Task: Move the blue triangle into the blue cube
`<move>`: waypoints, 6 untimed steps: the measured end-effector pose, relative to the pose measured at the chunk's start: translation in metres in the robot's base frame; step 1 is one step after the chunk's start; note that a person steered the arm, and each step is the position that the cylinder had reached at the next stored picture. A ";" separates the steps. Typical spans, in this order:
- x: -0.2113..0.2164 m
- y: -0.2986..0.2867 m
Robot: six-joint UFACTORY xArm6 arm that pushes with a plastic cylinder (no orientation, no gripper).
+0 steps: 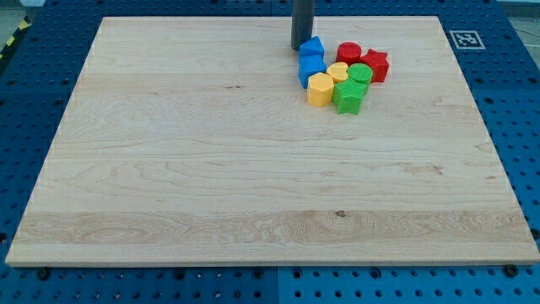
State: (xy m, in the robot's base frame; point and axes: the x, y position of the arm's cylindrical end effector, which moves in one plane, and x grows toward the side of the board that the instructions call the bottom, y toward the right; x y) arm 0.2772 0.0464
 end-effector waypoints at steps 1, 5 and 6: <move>0.015 0.000; 0.006 0.001; -0.007 0.004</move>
